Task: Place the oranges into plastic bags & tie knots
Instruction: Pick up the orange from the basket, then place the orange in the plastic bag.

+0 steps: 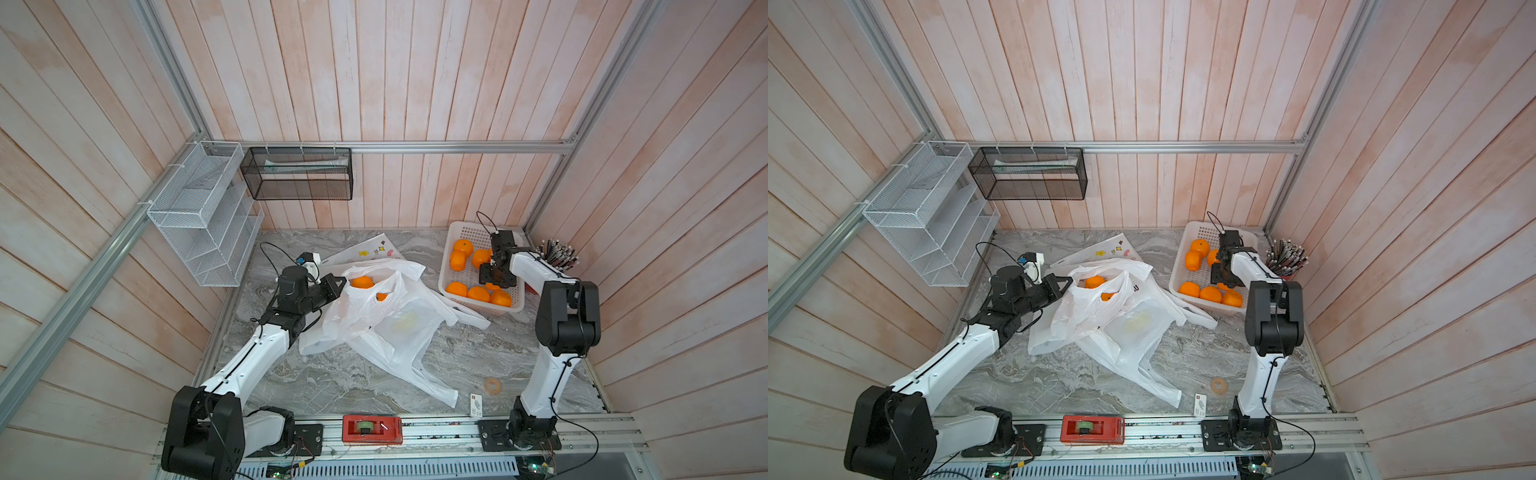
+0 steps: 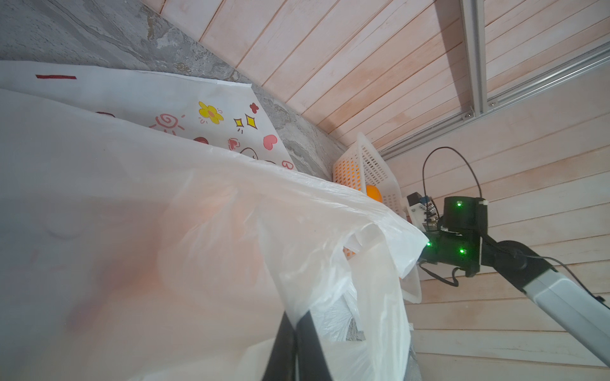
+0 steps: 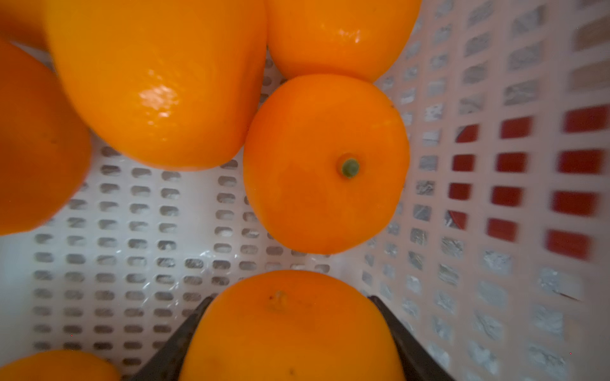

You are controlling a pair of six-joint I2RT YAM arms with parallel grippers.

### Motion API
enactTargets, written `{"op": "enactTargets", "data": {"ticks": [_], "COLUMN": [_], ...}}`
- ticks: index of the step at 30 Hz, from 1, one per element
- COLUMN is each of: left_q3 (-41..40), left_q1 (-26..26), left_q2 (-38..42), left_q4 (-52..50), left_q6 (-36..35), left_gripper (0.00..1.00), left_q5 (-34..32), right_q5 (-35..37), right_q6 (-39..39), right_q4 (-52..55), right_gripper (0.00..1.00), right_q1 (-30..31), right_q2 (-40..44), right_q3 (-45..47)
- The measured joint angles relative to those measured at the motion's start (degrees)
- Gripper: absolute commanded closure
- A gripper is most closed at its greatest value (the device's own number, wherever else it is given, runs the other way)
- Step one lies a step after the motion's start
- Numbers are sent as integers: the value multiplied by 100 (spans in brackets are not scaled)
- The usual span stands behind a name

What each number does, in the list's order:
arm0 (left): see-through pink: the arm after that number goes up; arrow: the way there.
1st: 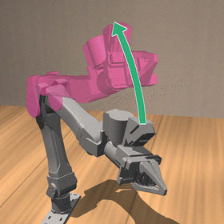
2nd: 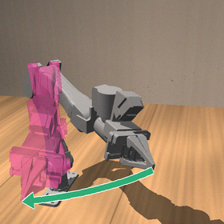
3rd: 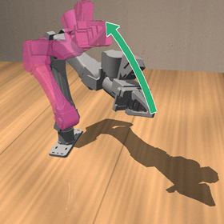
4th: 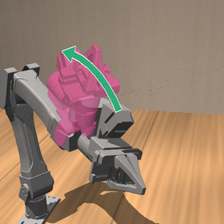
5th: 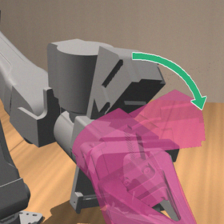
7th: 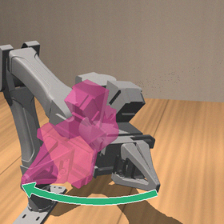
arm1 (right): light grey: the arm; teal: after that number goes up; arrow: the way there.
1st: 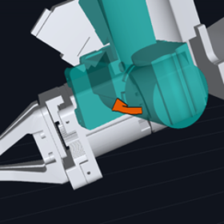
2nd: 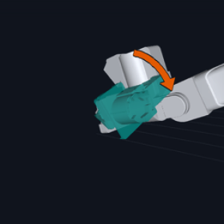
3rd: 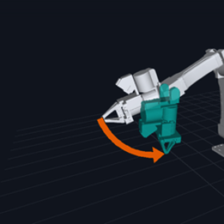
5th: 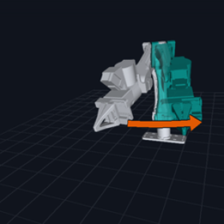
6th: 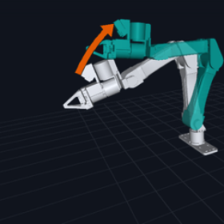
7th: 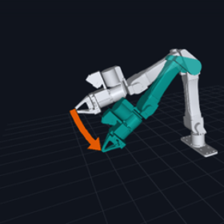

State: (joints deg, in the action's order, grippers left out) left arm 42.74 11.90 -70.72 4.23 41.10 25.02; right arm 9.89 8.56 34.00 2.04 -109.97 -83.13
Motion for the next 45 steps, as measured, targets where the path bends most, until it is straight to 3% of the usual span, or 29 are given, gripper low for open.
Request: {"op": "enactTargets", "data": {"ticks": [9,16,22,28,41,45], "left_q3": [0,0,0,0,0,0], "left_q1": [0,0,0,0,0,-2], "left_q2": [0,0,0,0,328,428], "left_q4": [4,7,9,11,7,4], "left_q6": [-66,-103,-101,-98,-57,-52], "left_gripper": [100,100,100,100,100,100], "left_q5": [20,101,205,238,61,-9], "right_q5": [-1440,-2717,-3187,-3331,-3401,-3536], "right_q6": [90,411,570,654,787,828], "right_q4": [-592,-1314,-1593,-1700,-1773,-1856], "right_gripper": [30,29,29,29,29,25], "right_q1": [177,1572,2879,3578,3945,4000], "right_q2": [2041,2564,2065,1266,-503,-927], "right_q3": [428,439,39,-431,-1316,-1777]}}
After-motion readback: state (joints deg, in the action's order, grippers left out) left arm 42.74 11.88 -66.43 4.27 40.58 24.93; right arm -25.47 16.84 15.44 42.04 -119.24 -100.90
